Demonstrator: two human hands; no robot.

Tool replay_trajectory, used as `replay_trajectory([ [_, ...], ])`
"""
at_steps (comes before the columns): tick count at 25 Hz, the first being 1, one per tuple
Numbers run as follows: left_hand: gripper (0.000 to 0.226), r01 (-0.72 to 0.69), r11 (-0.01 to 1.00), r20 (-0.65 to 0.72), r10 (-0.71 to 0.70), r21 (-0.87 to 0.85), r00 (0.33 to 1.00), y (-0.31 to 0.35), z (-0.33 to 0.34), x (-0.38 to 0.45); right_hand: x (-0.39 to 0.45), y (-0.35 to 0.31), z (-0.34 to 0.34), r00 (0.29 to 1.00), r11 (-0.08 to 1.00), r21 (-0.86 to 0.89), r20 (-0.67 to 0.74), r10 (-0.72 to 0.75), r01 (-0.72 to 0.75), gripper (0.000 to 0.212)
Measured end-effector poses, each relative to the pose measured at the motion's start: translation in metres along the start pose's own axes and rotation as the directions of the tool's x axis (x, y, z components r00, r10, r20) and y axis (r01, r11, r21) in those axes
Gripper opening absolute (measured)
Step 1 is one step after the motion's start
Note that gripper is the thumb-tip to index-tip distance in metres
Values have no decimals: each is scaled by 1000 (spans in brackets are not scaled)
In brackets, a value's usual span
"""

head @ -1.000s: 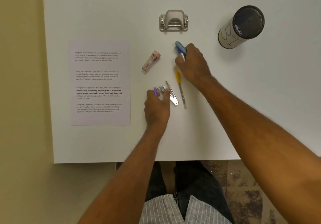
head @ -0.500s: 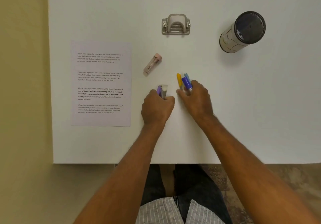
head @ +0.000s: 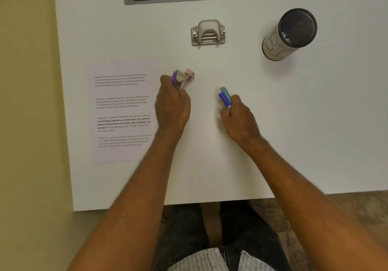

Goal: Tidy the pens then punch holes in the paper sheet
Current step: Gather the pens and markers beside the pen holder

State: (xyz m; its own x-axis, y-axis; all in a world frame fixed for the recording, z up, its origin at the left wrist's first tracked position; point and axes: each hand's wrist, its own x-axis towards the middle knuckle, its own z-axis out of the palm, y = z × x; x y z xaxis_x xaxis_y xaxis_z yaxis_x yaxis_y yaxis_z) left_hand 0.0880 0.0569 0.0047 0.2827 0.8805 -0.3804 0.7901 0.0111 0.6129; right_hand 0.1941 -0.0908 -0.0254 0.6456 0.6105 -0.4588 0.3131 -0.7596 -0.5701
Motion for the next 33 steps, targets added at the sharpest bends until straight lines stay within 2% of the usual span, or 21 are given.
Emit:
replay_trajectory([
  [4, 41, -49, 972, 93, 28, 230, 995, 6, 8, 27, -2, 3, -2, 1000, 993, 112, 2, 27, -27, 9],
  [7, 41, -76, 956, 121, 43, 284, 992, 3, 15, 33, 1, 5, -8, 996, 953, 289, 27, 86, -90, 6],
  [8, 38, -69, 960, 108, 41, 270, 993, 3, 16, 35, 3, 6, -11, 992, 924, 360, 27, 126, -127, 3],
  [11, 34, -19, 985, 105, 1, 173, 995, 16, 29, 27, 6, 18, -29, 967, 818, 530, 16, 255, -224, 16],
  [14, 36, 81, 996, 230, -72, -30, 970, 44, 68, -4, 8, 43, -59, 947, 770, 589, -26, 321, -245, 21],
  [17, 22, 228, 941, 404, -112, -251, 908, 89, 125, -46, 18, 72, -99, 934, 789, 560, -76, 350, -251, 23],
  [19, 17, 283, 898, 465, -102, -338, 879, 120, 160, -63, 28, 93, -126, 933, 825, 512, -113, 342, -240, 23],
  [22, 28, 328, 872, 517, -105, -363, 850, 158, 199, -75, 44, 119, -157, 939, 882, 418, -153, 307, -220, 27],
  [24, 32, 350, 859, 530, -112, -374, 841, 177, 221, -76, 57, 132, -171, 943, 912, 350, -169, 285, -213, 31],
  [28, 29, 335, 879, 483, -143, -340, 864, 198, 247, -66, 80, 147, -187, 947, 942, 258, -183, 265, -214, 42],
  [33, 19, 302, 913, 433, -164, -274, 887, 212, 260, -50, 99, 159, -196, 959, 968, 202, -208, 192, -150, 40],
])
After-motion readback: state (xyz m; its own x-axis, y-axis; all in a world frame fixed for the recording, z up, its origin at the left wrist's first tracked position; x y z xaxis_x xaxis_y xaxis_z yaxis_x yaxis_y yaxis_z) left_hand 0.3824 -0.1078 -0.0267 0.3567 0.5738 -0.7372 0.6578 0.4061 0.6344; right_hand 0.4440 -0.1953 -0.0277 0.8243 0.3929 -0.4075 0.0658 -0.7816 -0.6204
